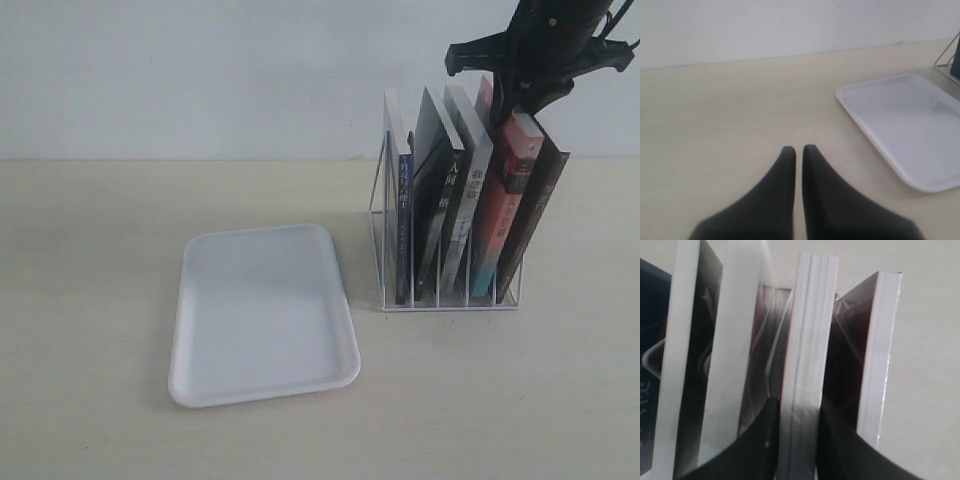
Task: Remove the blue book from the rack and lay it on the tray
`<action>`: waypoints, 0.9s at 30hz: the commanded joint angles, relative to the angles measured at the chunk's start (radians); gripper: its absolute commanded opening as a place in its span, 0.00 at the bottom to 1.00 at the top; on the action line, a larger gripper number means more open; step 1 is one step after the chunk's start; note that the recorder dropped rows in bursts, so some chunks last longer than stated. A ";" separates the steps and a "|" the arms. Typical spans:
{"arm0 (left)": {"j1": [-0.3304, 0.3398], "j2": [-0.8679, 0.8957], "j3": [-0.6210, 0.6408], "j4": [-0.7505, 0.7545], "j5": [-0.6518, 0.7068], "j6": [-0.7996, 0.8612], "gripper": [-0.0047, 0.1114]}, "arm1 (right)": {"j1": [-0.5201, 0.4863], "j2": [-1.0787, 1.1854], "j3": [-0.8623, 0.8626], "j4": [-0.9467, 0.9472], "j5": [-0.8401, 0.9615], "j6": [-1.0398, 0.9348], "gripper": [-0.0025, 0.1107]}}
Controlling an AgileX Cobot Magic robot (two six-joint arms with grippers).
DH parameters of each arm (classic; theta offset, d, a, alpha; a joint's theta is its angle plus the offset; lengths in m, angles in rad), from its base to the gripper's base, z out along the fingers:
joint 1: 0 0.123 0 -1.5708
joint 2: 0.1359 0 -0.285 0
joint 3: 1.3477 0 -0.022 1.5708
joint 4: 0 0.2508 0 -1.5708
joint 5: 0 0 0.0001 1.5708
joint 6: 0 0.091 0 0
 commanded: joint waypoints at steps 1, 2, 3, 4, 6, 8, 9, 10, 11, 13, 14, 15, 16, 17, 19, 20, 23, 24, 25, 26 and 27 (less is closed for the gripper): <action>0.000 -0.003 -0.003 0.001 -0.015 -0.007 0.08 | -0.006 -0.013 -0.006 -0.011 -0.020 -0.018 0.02; 0.000 -0.003 -0.003 0.001 -0.015 -0.007 0.08 | -0.006 -0.013 -0.006 -0.011 -0.020 -0.025 0.02; 0.000 -0.003 -0.003 0.001 -0.015 -0.007 0.08 | -0.006 -0.013 -0.006 -0.011 -0.020 -0.028 0.02; 0.000 -0.003 -0.003 0.001 -0.015 -0.007 0.08 | -0.006 -0.013 -0.006 -0.011 -0.020 -0.030 0.02; 0.000 -0.003 -0.003 0.001 -0.015 -0.007 0.08 | -0.006 -0.011 -0.006 0.003 -0.020 -0.029 0.02; 0.000 -0.003 -0.003 0.001 -0.015 -0.007 0.08 | -0.006 -0.009 -0.006 0.003 -0.020 -0.029 0.02; 0.000 -0.003 -0.003 0.001 -0.015 -0.007 0.08 | -0.006 -0.005 -0.006 0.003 -0.020 -0.029 0.02; 0.000 -0.003 -0.003 0.001 -0.015 -0.007 0.08 | -0.006 -0.005 -0.006 0.003 -0.020 -0.029 0.02; 0.000 -0.003 -0.003 0.001 -0.015 -0.007 0.08 | -0.006 -0.002 -0.006 0.003 -0.020 -0.029 0.03; 0.000 -0.003 -0.003 0.001 -0.015 -0.007 0.08 | -0.006 0.004 -0.006 0.003 -0.020 -0.035 0.08; 0.000 -0.003 -0.003 0.001 -0.015 -0.007 0.08 | -0.006 0.006 -0.006 0.003 -0.020 -0.038 0.11; 0.000 -0.003 -0.003 0.001 -0.015 -0.007 0.08 | -0.006 0.008 -0.006 0.003 -0.020 -0.038 0.17; 0.000 -0.003 -0.003 0.001 -0.015 -0.007 0.08 | -0.006 0.008 -0.006 0.003 -0.020 -0.038 0.23; 0.000 -0.003 -0.003 0.001 -0.015 -0.007 0.08 | -0.006 0.010 -0.006 0.003 -0.020 -0.038 0.28; 0.000 -0.003 -0.003 0.001 -0.015 -0.007 0.08 | -0.006 0.010 -0.006 0.003 -0.020 -0.035 0.37; 0.000 -0.003 -0.003 0.001 -0.015 -0.007 0.08 | -0.006 0.010 -0.006 0.002 -0.020 -0.035 0.39; 0.000 -0.003 -0.003 0.001 -0.015 -0.007 0.08 | -0.006 0.010 -0.006 0.002 -0.020 -0.035 0.39; 0.000 -0.003 -0.003 0.001 -0.015 -0.007 0.08 | -0.006 0.006 -0.006 0.002 -0.020 -0.035 0.39; 0.000 -0.003 -0.003 0.001 -0.015 -0.007 0.08 | -0.006 0.005 -0.008 0.002 -0.020 -0.035 0.39; 0.000 -0.003 -0.003 0.001 -0.015 -0.007 0.08 | -0.006 0.000 -0.011 0.002 -0.020 -0.035 0.39; 0.000 -0.003 -0.003 0.001 -0.015 -0.007 0.08 | -0.006 -0.006 -0.019 0.002 -0.020 -0.035 0.39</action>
